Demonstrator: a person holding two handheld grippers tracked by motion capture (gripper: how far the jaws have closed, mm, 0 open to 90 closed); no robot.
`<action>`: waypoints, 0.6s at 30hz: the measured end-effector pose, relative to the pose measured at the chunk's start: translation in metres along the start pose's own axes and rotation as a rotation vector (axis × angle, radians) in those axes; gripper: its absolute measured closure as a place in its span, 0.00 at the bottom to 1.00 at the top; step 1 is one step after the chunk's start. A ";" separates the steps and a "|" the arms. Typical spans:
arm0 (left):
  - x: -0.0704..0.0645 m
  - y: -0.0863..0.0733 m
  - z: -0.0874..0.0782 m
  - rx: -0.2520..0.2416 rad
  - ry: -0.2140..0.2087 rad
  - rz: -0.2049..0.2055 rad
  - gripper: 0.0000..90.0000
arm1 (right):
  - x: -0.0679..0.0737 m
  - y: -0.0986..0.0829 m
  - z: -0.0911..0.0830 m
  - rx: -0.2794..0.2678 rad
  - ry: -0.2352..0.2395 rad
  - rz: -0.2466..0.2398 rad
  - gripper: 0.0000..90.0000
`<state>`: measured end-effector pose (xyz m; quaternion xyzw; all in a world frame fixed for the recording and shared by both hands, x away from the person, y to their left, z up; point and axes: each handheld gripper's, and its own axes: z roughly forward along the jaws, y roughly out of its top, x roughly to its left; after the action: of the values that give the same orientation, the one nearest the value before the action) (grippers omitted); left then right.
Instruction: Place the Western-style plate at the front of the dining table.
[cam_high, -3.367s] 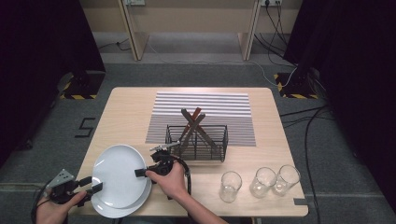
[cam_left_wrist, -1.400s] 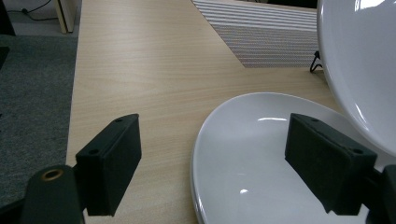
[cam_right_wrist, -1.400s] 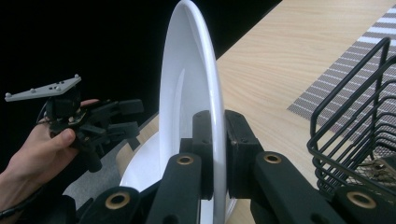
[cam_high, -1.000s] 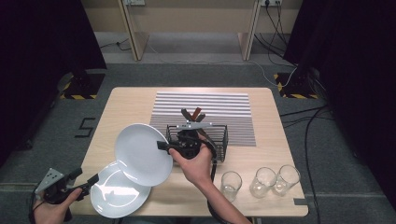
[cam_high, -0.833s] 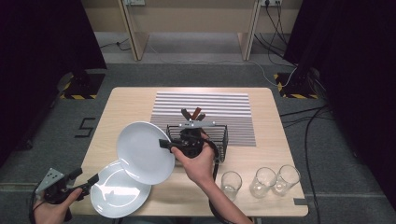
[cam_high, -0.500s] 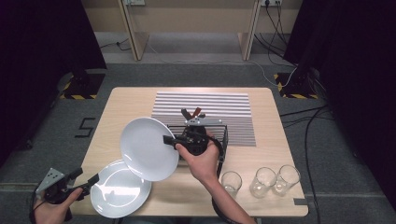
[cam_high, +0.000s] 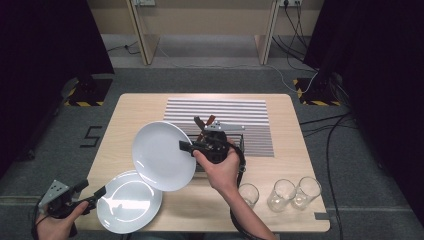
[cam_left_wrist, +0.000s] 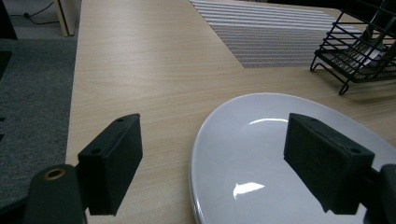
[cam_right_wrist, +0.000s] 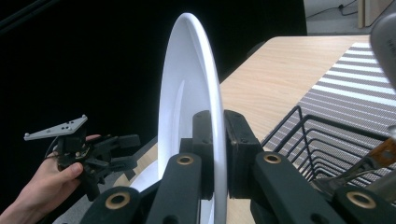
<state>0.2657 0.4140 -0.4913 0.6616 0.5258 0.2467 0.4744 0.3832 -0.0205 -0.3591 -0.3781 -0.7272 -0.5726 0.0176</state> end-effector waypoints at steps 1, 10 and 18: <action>0.000 0.000 0.000 0.002 -0.001 0.001 0.21 | 0.000 0.001 -0.001 -0.005 -0.001 -0.001 0.94; 0.000 0.000 0.000 0.003 0.000 0.002 0.21 | -0.004 0.005 -0.008 -0.024 -0.008 0.013 0.94; 0.000 0.000 0.000 0.002 0.002 0.002 0.21 | -0.006 0.008 -0.013 -0.038 -0.014 0.015 0.94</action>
<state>0.2656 0.4140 -0.4910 0.6625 0.5257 0.2472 0.4730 0.3869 -0.0348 -0.3509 -0.3879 -0.7135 -0.5834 0.0099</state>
